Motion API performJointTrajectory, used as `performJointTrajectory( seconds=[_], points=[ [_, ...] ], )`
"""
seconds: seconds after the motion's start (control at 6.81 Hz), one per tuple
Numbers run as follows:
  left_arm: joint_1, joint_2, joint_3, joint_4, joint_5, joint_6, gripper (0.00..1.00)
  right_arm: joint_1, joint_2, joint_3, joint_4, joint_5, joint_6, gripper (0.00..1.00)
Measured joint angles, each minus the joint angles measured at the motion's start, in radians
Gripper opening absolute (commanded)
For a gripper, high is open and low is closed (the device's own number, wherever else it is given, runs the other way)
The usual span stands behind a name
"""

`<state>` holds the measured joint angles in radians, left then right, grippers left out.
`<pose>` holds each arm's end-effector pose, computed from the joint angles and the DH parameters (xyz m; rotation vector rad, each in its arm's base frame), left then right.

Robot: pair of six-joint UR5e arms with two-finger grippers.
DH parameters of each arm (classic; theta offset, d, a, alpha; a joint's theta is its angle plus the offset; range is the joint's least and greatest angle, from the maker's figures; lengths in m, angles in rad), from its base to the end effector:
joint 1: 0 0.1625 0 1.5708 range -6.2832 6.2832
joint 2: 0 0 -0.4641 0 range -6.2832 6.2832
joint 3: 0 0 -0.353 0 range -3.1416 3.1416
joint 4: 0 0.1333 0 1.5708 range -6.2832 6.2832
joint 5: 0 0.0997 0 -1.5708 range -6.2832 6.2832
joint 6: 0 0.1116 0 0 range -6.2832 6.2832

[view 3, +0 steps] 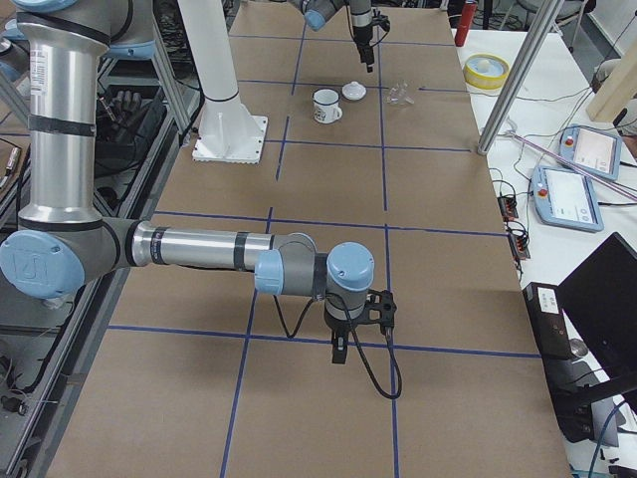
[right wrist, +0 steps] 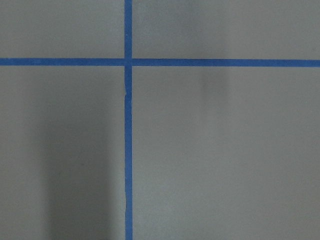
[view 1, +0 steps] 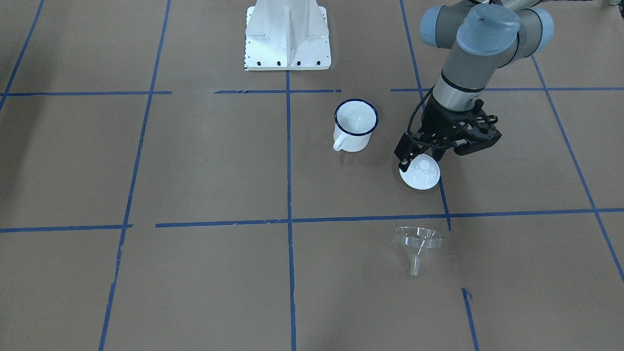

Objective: Place funnel on cup
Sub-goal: 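Grasp the glass funnel's rim with the left gripper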

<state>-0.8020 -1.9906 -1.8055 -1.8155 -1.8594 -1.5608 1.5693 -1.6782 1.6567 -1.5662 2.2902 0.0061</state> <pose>0.3546 -0.5126 0.3599 0.1073 0.9413 -0.6035 0.0592 -0.4015 0.7171 -0.0189 -0.7193 0.0105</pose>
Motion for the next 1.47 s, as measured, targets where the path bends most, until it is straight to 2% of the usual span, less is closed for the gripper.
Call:
performJointTrajectory(
  seconds=[0.15,0.44,0.73,0.88,1.03,1.17,1.47],
  points=[
    [0.005,-0.027,0.099,-0.112,0.107,-0.180,1.00,0.000,0.000,0.000,0.000,0.000,0.000,1.00],
    [0.025,-0.104,0.287,-0.225,0.274,-0.367,1.00,0.000,0.000,0.000,0.000,0.000,0.000,1.00],
    [0.030,-0.138,0.374,-0.287,0.335,-0.424,0.98,0.000,0.000,0.000,0.000,0.000,0.000,1.00],
    [0.030,-0.150,0.411,-0.321,0.345,-0.434,0.67,0.000,0.000,0.000,0.000,0.000,0.000,1.00],
    [0.030,-0.157,0.434,-0.344,0.348,-0.436,0.15,0.000,0.000,0.000,0.000,0.000,0.000,1.00],
    [0.031,-0.159,0.443,-0.356,0.348,-0.435,0.00,0.000,0.000,0.000,0.000,0.000,0.000,1.00],
    [0.030,-0.157,0.444,-0.375,0.348,-0.432,0.00,0.000,0.000,0.000,0.000,0.000,0.000,1.00]
  ],
)
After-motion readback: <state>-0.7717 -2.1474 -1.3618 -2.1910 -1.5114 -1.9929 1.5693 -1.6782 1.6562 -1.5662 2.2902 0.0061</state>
